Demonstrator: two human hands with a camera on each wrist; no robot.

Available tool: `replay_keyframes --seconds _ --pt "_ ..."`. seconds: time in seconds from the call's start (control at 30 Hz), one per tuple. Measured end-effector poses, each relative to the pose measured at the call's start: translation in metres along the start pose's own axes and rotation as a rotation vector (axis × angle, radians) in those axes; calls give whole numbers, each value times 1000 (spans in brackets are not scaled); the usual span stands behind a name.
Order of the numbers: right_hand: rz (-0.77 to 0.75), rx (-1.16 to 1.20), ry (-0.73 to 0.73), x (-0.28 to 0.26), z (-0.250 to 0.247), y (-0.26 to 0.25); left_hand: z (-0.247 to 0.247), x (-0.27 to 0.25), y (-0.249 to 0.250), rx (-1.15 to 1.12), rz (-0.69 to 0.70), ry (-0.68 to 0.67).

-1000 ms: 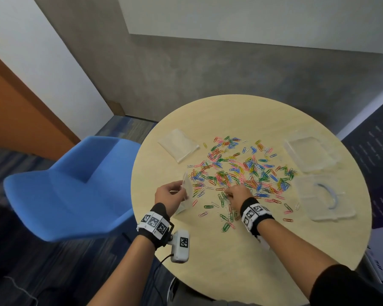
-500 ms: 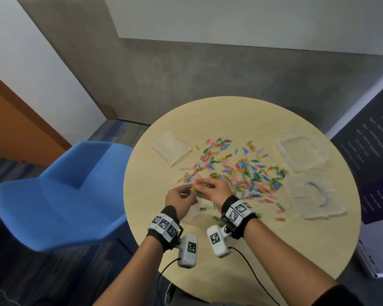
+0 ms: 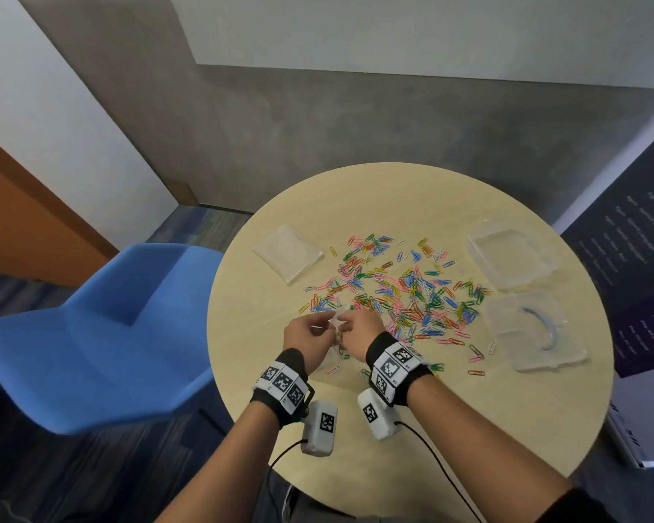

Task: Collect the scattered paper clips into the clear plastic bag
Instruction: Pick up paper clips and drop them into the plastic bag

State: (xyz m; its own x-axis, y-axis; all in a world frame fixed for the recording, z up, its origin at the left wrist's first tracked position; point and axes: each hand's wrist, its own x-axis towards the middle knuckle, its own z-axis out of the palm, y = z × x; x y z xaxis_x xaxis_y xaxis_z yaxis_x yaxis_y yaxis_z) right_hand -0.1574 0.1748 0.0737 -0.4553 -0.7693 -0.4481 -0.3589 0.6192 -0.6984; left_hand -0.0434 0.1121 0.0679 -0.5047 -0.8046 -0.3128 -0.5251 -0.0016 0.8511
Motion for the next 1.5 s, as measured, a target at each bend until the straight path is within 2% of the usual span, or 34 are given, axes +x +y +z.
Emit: replay_keyframes --seconds 0.1,0.17,0.23,0.3,0.37,0.4,0.47,0.53,0.67,0.8,1.03,1.13,1.2,1.3,1.37,1.43,1.5 --pt "-56 -59 75 -3 -5 1 -3 3 0 -15 -8 24" --pt "-130 -56 49 -7 -9 1 -5 4 0 -37 -13 41" --pt "-208 52 57 -11 -16 2 -7 6 -2 -58 -21 62" --pt "-199 186 158 -13 -28 10 -10 7 -5 -93 -40 74" --pt "-84 133 212 -11 -42 31 -14 7 -6 -120 -50 69" --pt "13 5 192 -9 -49 45 -17 7 -7 -130 -50 65" --pt "248 -315 45 -10 -56 77 -22 8 -9 -161 -63 74" --pt "370 -475 -66 -14 -50 103 -26 11 -12 -218 -82 98" --pt "264 -482 12 -16 -23 120 -29 14 -13 -265 -92 106" --pt "83 -496 75 0 -3 109 -29 12 -8 -259 -70 84" --pt "-121 -527 155 15 6 94 -34 7 -11 -249 -81 80" --pt "-144 -548 168 17 -2 95 -33 7 -13 -235 -82 83" --pt "-101 -533 172 17 -9 96 -30 7 -14 -232 -81 77" --pt "39 -221 254 12 -23 97 -23 6 -13 -234 -77 54" --pt "140 152 286 6 -34 96 -17 3 -11 -223 -73 43" --pt "253 688 175 -3 -46 86 -11 1 -8 -222 -67 29" --pt "267 1078 2 -13 -54 69 -4 -1 -6 -220 -62 12"
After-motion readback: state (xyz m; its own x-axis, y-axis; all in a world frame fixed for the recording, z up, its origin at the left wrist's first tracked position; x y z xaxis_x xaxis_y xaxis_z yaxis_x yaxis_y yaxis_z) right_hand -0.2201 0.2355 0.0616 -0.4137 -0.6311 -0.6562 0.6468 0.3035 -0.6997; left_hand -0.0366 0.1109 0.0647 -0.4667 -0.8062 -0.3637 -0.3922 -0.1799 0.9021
